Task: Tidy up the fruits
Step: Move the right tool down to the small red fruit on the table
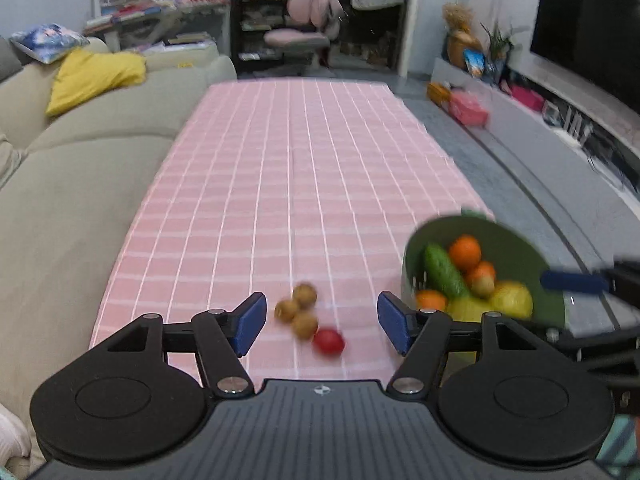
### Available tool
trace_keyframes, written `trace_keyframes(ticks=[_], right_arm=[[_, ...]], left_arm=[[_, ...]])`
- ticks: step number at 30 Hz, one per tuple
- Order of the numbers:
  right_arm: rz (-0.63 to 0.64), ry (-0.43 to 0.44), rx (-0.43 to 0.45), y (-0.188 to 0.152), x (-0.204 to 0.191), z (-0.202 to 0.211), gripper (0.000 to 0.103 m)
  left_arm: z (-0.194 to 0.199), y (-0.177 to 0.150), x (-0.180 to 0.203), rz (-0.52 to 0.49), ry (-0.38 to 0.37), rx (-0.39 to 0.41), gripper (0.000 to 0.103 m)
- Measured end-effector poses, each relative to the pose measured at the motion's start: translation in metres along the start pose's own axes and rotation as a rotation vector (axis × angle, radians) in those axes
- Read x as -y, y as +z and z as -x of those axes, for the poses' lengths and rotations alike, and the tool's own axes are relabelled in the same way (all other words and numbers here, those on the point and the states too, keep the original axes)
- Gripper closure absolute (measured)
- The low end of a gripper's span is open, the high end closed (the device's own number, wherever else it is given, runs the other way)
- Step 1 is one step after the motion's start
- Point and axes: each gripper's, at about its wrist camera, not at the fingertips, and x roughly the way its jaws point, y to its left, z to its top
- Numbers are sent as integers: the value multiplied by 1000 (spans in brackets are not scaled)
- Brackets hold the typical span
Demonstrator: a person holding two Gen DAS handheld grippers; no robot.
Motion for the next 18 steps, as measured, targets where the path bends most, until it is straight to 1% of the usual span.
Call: trace_keyframes(ticks=[2,5,6,8,10,15,16,17,18], right_arm=[[41,4,9,-1,-10,-1,35],[89,23,14,-3,-22,-6,36],[108,29,13,-3,-27,-9,37],[147,35,11,-5,-36,-14,46],[195,40,9,-7,-45,-20,52],[303,75,22,-6,-67,-35,58],[327,79,19,-6,-72,-40,62],[347,81,14,-6,-77,-45,67],[368,81,9,-6,-82,-50,67]], left_arm=[[1,-7,-5,-27,-10,-11,28],[1,-15,-15,-12,-24,-45,28],[1,-18,-18,-14,-22,-45,28],[1,-19,-22,-22,17,-46,28],[-2,-18,-24,-19,44,-59,28],[-7,-20,-36,6,46,-57,29],[-9,-21,-39,11,47,-59,29],[-10,-22,-42,16,51,-64,31],[-13,-23,-45,25,58,-67,34]])
